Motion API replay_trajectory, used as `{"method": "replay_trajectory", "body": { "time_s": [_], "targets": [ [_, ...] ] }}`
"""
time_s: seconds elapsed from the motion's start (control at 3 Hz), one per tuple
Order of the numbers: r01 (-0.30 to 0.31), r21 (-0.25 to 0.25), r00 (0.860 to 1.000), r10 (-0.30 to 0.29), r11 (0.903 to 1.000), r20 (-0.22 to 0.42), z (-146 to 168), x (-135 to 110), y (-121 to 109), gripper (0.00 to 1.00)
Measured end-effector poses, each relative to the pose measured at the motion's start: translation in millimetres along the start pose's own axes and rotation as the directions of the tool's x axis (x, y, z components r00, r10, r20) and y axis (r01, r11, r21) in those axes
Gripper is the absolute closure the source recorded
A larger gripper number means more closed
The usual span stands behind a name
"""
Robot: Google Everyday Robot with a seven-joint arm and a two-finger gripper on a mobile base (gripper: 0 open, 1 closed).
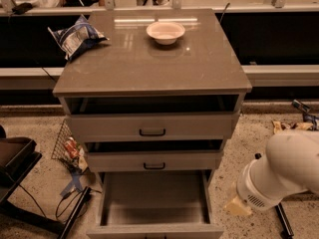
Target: Close bottom drawer
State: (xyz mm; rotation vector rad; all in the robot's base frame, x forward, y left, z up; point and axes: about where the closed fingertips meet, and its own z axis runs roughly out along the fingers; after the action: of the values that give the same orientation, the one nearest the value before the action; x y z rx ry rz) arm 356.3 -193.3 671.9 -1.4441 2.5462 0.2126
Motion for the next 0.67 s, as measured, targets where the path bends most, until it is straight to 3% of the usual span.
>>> {"method": "replay_trajectory", "body": {
  "time_s": [0.33,0.67],
  "targets": [
    [-0.007,0.002,1.000,0.007,1.0000,0.002,5.2,2.1,1.6,0.85],
    [-0.005,0.000,1.000,0.005,1.0000,0.005,7.8,1.9,3.6,1.00]
  ]
}}
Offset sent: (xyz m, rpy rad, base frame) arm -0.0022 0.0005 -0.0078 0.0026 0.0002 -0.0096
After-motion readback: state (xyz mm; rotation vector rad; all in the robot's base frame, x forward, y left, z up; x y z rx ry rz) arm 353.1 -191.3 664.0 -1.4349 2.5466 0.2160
